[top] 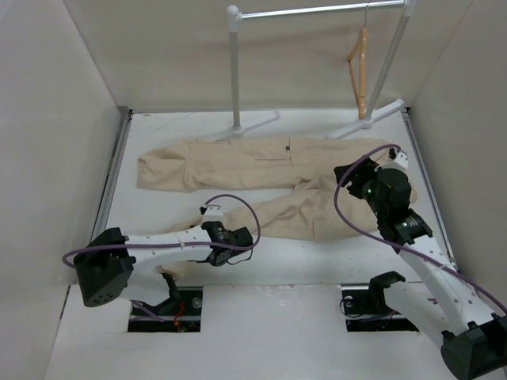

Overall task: Place the trousers on the hanger
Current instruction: Flatten out the trousers at the center of the board.

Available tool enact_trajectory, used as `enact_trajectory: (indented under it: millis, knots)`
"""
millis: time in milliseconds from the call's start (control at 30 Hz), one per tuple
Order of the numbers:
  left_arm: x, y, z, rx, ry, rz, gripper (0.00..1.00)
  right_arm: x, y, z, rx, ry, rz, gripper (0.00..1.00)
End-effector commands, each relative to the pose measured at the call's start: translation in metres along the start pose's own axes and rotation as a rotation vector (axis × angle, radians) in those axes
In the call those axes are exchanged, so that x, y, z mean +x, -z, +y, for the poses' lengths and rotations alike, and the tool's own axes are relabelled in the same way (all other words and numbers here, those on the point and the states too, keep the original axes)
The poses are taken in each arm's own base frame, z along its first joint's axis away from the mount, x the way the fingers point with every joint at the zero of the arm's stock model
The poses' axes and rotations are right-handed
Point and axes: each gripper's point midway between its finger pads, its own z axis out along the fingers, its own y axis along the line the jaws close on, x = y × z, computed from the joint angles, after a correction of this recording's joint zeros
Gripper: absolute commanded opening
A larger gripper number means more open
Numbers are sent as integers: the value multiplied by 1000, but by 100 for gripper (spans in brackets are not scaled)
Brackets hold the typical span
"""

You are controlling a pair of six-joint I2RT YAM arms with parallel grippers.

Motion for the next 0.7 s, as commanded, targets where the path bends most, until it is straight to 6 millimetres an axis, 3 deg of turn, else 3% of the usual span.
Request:
enact_trajectory:
  millis: [0,133,233,367,500,533,667]
  knots:
    - [-7,1,-4,-15,0,-32,31,-8,8,11,-51,-9,-27,70]
    - [-12,-3,2,-7,61,-59,7,-8,14,15,-79,-9,-24,69]
    - [-21,9,7,18,79,-74,1,-8,15,16,-83,-10,-23,66]
    - [-43,48,19,99,131,-107,0,-7,13,15,-78,-21,-25,63]
    - [-74,81,34,135,181,-149,0,-2,3,13,-66,-20,-11,61]
    - [-90,86,41,127,202,-186,0,-1,-1,12,-61,-21,-7,61]
    - [-146,87,53,98,305,-290,1,8,-14,12,-55,-21,20,62]
